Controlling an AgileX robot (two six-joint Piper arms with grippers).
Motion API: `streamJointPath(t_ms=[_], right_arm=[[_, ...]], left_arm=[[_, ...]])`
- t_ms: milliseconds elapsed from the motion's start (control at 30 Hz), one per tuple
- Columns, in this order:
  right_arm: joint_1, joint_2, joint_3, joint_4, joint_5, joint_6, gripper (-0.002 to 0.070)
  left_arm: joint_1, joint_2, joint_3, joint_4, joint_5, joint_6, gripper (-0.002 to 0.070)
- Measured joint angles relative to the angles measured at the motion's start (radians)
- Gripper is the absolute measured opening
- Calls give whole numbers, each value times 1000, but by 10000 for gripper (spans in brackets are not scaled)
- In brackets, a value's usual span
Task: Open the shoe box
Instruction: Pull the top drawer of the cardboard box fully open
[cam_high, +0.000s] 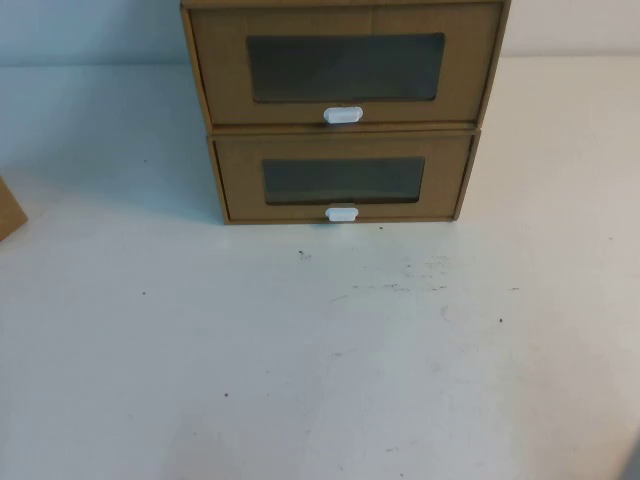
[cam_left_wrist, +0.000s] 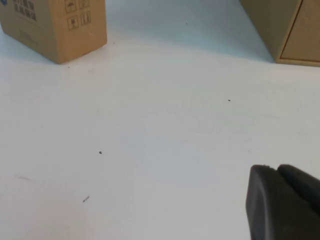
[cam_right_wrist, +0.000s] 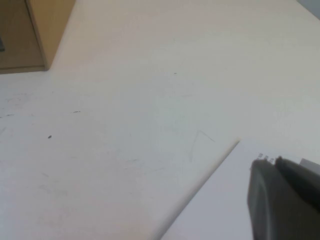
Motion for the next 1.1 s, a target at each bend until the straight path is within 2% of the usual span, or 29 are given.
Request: streamJointPath(t_ms=[500, 667, 1100], right_arm=[[0, 0, 0, 0, 0, 0, -18], [0, 0, 0, 0, 0, 0, -18], [0, 0, 0, 0, 0, 0, -18]], left_arm=[[0, 0, 0, 0, 0, 0, -4], [23, 0, 0, 0, 0, 0, -4], [-1, 0, 0, 1, 0, 0, -4]])
